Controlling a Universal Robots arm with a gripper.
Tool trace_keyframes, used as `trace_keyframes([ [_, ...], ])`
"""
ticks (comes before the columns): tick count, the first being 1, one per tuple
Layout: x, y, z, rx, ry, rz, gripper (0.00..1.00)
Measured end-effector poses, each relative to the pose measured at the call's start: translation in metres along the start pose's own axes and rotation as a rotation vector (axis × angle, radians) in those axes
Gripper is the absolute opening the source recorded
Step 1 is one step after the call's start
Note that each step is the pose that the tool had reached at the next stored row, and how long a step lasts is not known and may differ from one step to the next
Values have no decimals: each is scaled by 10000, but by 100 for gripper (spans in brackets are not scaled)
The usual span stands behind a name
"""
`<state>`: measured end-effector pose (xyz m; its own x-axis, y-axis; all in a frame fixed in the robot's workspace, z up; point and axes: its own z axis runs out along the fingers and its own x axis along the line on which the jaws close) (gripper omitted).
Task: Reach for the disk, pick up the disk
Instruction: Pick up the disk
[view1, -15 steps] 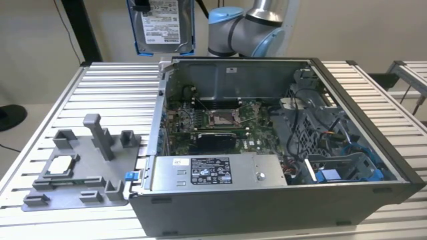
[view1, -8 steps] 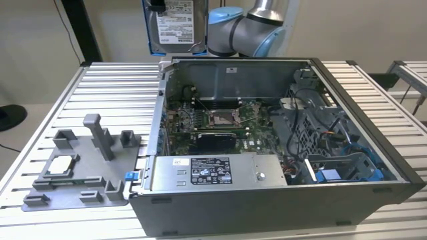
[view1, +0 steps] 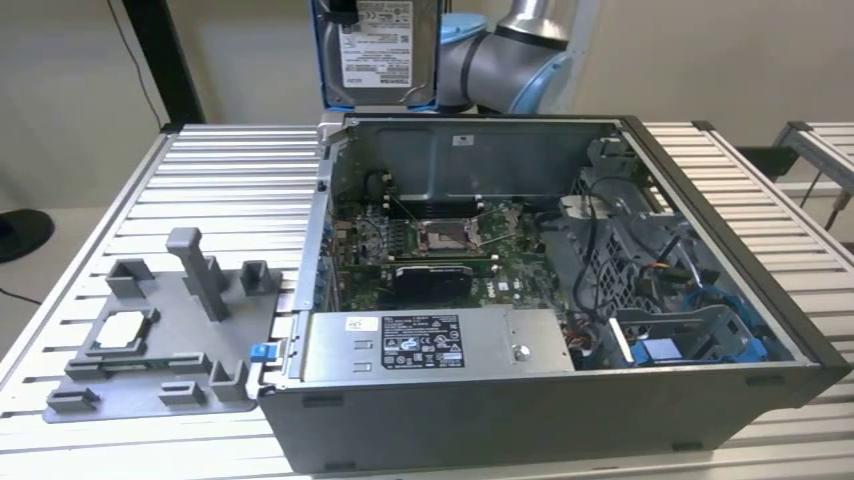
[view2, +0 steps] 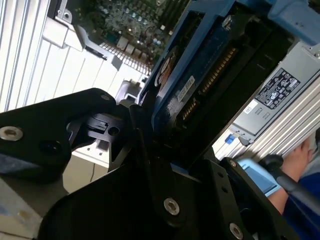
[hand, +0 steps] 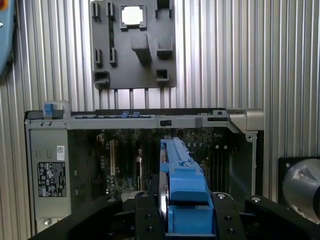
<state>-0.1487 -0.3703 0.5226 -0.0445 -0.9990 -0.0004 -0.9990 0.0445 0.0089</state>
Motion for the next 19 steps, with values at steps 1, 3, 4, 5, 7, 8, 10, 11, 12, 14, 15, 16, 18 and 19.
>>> trace_keyframes([
  [1, -1, -31, 0, 0, 0, -1, 0],
  [3, -4, -92, -1, 0, 0, -1, 0],
  [4, -5, -122, -1, 0, 0, -1, 0],
  [5, -7, -152, -1, 0, 0, 0, 0],
  [7, -9, -212, -1, 0, 0, -2, 0],
  [8, -11, -241, -1, 0, 0, -2, 0],
  [10, -13, -301, -2, 0, 0, 0, 0],
  [11, -14, -328, -2, 0, 1, -1, 0],
  [12, -16, -358, -2, 0, 0, -2, 0],
  [14, -19, -419, -2, 0, 0, 0, 0],
  [15, -20, -450, -2, 0, 0, 0, 0],
  [16, -21, -481, -2, 0, 0, -1, 0],
  [18, -24, -542, -3, -1, 1, -1, 0],
  [19, -25, -573, -3, 0, 0, 0, 0],
])
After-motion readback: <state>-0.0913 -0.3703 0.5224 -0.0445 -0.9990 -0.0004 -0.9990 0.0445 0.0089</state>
